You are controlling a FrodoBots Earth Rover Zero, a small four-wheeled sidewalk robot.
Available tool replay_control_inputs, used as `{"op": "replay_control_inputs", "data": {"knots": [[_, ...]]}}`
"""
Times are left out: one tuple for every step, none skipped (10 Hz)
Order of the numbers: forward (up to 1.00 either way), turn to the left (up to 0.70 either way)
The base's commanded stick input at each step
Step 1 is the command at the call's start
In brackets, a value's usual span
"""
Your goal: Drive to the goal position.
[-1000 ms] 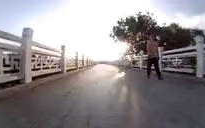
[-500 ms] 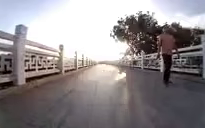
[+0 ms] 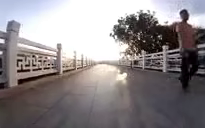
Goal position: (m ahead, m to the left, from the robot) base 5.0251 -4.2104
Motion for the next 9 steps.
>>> {"op": "replay_control_inputs", "data": {"knots": [[0.45,0.00],[0.45,0.00],[0.45,0.00],[0.45,0.00],[0.45,0.00],[0.45,0.00],[0.45,0.00],[0.45,0.00],[0.45,0.00]]}}
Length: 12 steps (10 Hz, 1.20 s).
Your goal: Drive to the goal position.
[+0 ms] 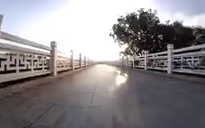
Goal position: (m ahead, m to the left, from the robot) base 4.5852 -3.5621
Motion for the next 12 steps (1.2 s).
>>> {"op": "replay_control_inputs", "data": {"knots": [[0.45,0.00],[0.45,0.00],[0.45,0.00],[0.45,0.00],[0.45,0.00],[0.45,0.00],[0.45,0.00],[0.45,0.00],[0.45,0.00],[0.45,0.00],[0.45,0.00],[0.45,0.00]]}}
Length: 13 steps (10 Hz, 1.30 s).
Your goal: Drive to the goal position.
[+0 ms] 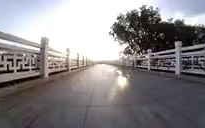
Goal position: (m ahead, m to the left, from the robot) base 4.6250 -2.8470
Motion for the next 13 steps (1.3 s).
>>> {"op": "replay_control_inputs", "data": {"knots": [[0.45,0.00],[0.45,0.00],[0.45,0.00],[0.45,0.00],[0.45,0.00],[0.45,0.00],[0.45,0.00],[0.45,0.00],[0.45,0.00],[0.45,0.00],[0.45,0.00],[0.45,0.00],[0.45,0.00]]}}
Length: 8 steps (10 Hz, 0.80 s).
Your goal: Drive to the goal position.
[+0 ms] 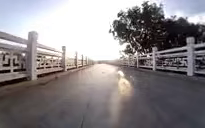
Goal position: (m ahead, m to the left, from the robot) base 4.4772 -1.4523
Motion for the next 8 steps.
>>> {"op": "replay_control_inputs", "data": {"knots": [[0.45,0.00],[0.45,0.00],[0.45,0.00],[0.45,0.00],[0.45,0.00],[0.45,0.00],[0.45,0.00],[0.45,0.00]]}}
